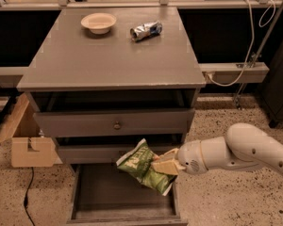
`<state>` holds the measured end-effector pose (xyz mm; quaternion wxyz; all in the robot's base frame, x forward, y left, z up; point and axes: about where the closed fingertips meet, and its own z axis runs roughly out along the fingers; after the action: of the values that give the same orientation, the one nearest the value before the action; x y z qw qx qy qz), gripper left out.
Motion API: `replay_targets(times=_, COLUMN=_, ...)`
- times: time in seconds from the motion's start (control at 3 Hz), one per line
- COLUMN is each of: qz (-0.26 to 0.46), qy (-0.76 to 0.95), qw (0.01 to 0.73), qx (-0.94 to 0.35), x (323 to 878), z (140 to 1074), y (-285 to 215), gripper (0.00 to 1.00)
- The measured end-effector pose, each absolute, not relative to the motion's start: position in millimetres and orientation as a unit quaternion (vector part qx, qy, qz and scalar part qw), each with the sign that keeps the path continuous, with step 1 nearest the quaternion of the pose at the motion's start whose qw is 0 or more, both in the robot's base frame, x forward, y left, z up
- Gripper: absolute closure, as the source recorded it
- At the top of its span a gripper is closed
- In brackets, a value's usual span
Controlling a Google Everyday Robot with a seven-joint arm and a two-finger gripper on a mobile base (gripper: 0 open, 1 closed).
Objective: Place green jalapeno chip bag into bottom drawer
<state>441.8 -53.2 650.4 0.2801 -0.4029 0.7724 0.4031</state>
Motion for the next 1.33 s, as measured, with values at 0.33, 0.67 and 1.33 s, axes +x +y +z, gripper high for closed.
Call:
replay_targets(times=0.33, qz=0.406, qy=0.78, qw=0.27, qx=-0.393, x=442, z=626, y=-49, gripper=1.0)
replay_targets(times=0.67, qz=0.406, qy=0.795, qw=0.247, qx=-0.376, x=446, z=550, y=-37, gripper=1.0)
replay_targets(times=1.33, qz=0.419, qy=0.826, qw=0.213, qx=-0.31, x=467, z=386, y=-1, gripper=0.81)
